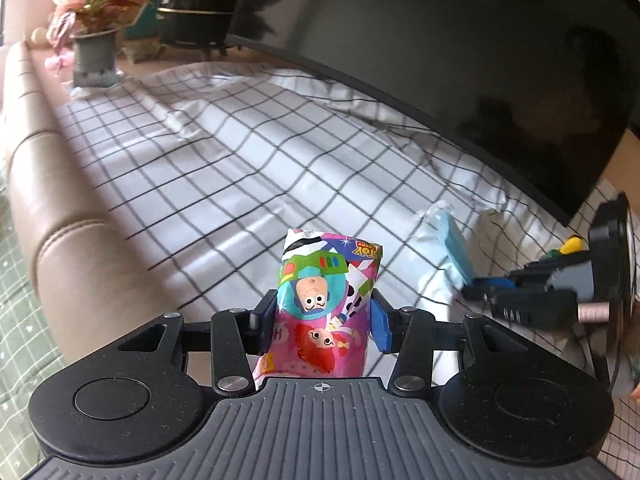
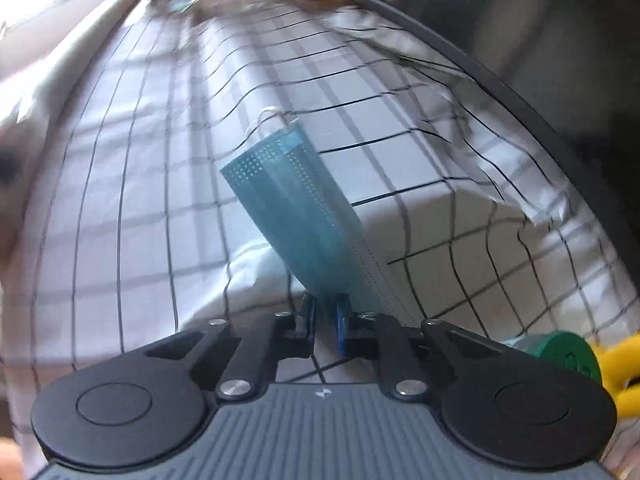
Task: Organize soft objects
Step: 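Grasp the blue face mask with the right gripper while the left gripper holds the tissue pack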
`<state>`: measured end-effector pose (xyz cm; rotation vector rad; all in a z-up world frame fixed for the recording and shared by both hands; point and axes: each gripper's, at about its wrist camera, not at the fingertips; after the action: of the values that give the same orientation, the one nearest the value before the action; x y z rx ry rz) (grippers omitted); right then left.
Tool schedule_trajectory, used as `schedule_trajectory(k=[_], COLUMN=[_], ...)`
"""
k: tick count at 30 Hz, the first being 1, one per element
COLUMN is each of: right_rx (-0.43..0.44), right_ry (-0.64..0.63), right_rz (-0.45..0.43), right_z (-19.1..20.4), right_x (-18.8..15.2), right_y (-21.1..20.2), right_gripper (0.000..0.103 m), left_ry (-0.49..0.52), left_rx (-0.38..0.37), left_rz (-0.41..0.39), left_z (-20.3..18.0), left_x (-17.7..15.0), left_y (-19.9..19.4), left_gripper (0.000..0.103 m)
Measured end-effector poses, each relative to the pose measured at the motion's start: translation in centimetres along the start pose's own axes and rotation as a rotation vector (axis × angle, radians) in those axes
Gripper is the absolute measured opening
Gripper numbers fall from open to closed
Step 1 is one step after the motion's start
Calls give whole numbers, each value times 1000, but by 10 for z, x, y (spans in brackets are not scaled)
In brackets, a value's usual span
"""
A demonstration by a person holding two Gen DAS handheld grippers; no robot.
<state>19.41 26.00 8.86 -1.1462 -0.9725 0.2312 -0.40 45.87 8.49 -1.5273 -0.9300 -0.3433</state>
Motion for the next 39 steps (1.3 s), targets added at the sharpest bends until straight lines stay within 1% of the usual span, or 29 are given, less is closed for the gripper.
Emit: schedule_trajectory(k=[1, 3, 5, 9, 12, 16, 21, 24, 28, 29, 31, 34, 35, 36, 37, 38, 39], right_rx=[21, 89, 143, 222, 254, 236, 197, 157, 100, 87, 85, 95, 91, 85, 82, 77, 77], right_ry=[49, 162, 241, 330, 372, 374, 408, 437, 474, 471, 436, 364, 337, 307, 285, 264, 250], right_rz=[-2, -15, -41, -72, -100, -160, -244, -302, -365, -368, -347, -296, -282, -262, -246, -224, -202], right_z=[-7, -21, -31, -45, -50, -56, -77, -95, -119, -122, -121, -105, -97, -88, -82, -74, -68], right_x=[2, 5, 10, 17, 19, 20, 12, 3, -9, -12, -19, -34, -39, -44, -49, -54, -58], right_y=[-3, -16, -30, -53, -71, -106, -147, -174, -207, -211, -216, -207, -201, -192, -184, -173, -162], right_gripper=[7, 4, 4, 3, 3, 3, 3, 3, 3, 3, 3, 4, 11, 26, 48, 56, 58], left_ry=[4, 8, 8, 8, 36, 81, 78, 128, 179, 189, 210, 228, 228, 223, 212, 202, 190], left_rx=[-8, -16, -20, -24, -45, -62, -57, -60, -89, -96, -101, -119, -125, -131, -134, -134, -132], left_rz=[-2, -5, -7, -18, -23, -26, -1, -18, -29, -31, -33, -18, -11, -3, 11, 22, 31], left_z=[-2, -5, -7, -17, -29, -47, -71, -94, -127, -134, -145, -150, -149, -146, -142, -137, -132], left_x=[1, 4, 8, 19, 27, 38, 58, 69, 83, 84, 84, 79, 76, 74, 71, 68, 65], left_y=[1, 2, 4, 8, 8, 12, 20, 23, 29, 30, 31, 32, 32, 33, 34, 37, 38], left_gripper=[51, 51, 51, 51, 51, 51, 51, 51, 51, 51, 51, 51, 51, 51, 51, 51, 51])
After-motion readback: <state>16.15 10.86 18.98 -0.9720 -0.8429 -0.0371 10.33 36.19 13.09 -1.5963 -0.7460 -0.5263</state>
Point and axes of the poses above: each gripper's, at about its wrist camera, not at the fingertips, and y roughly the way its jaws point, z to its left, x to its top, and after that the axes turned 4 degrees about x, right-handed
